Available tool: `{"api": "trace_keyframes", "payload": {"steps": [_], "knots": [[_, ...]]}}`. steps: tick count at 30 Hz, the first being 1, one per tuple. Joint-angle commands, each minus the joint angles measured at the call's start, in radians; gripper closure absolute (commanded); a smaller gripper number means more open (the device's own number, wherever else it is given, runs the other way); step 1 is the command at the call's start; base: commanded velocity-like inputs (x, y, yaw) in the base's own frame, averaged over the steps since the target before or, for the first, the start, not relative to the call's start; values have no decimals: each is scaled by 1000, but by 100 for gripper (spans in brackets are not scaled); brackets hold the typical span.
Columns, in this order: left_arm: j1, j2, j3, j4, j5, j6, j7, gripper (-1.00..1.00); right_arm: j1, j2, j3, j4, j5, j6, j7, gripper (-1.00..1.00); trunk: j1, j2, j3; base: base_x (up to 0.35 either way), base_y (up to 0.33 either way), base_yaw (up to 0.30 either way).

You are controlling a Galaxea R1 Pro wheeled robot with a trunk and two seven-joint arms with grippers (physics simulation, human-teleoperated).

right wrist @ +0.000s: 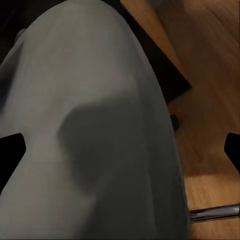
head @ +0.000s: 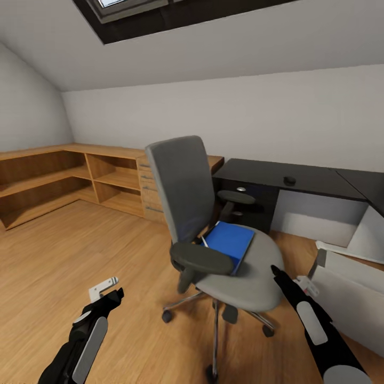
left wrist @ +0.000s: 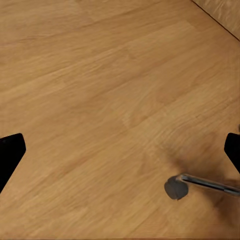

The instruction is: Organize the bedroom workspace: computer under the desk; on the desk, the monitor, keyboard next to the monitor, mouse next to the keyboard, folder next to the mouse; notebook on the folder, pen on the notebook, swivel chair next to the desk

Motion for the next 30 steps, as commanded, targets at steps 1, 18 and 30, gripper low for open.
{"api": "trace_keyframes", "payload": {"steps": [1, 18, 30], "knots": [[0, -5, -1, -1, 9, 3, 7, -100, 0, 6, -2, -2, -2, 0, -3, -100, 0, 0, -1, 0, 0, 0], [0, -26, -1, -1, 9, 3, 5, -100, 0, -16, -61, 0, -4, -6, -2, -100, 0, 0, -1, 0, 0, 72], [0, -26, -1, -1, 10, 3, 5, -100, 0, -16, -61, 0, -4, -6, -1, -100, 0, 0, -1, 0, 0, 259]]}}
